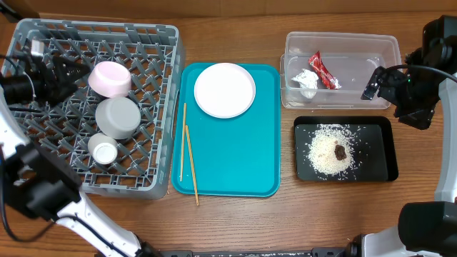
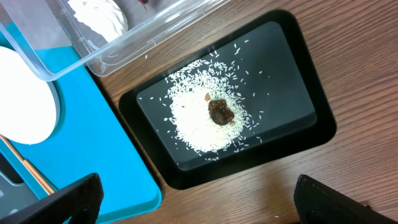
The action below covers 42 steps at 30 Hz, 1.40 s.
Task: Sort waste into correct bins and load items into the dishwasher
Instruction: 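Reach the left gripper to the wooden chopsticks on the teal tray and grasp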
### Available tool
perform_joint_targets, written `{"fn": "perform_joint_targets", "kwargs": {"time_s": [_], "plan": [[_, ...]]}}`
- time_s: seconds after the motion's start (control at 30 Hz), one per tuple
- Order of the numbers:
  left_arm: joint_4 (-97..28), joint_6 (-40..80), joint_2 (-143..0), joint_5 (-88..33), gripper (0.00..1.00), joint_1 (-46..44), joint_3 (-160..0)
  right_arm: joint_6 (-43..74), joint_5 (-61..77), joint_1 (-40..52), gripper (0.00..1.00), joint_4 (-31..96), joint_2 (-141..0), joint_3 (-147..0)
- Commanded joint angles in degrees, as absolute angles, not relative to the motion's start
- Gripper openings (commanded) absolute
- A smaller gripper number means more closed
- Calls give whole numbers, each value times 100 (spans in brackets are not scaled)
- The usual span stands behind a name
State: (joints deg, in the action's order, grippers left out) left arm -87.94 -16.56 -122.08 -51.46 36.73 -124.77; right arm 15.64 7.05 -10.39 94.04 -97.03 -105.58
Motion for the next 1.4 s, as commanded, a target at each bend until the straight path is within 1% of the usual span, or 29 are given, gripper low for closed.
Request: {"fn": "perform_joint_targets", "kwargs": {"time_s": [0.0,0.2,0.3,0.33,0.53,0.67,0.87,1.03,1.23,1.37], "plan": [[-9008,-982,-11421,-3809,100,3321,-12628,1559,646,-1026,100,9386,-9655,-10582],[-9657,-198,-10637,-2187,100,2521,-12628,1516,648,-1026,100,9402,-9655,-10582],[-9682,95,-10414,-1776,100,2241,-12536,1516,646,-1026,100,9428,-9655,-10582],[-9682,355,-10252,-1546,100,2069,-12446,1505,646,-1026,100,9450,-9655,-10582],[-9682,1111,-9325,-1339,100,1400,-11496,1498,646,-1026,100,9485,-9655,-10582],[-9559,1984,-8626,-884,100,635,-10451,1498,648,-1026,100,9480,-9655,-10582],[-8453,2561,-8340,-840,100,-617,-8818,1498,648,-1026,100,9467,-9655,-10582],[-7251,2884,-8501,-832,100,-1347,-7509,1498,648,-1026,100,9467,-9655,-10582],[-6130,2895,-9045,-768,100,-1883,-6499,1498,648,-1026,100,9467,-9655,-10582],[-5819,2895,-9539,-687,98,-2049,-6278,1498,648,-1026,100,9467,-9655,-10582]]}}
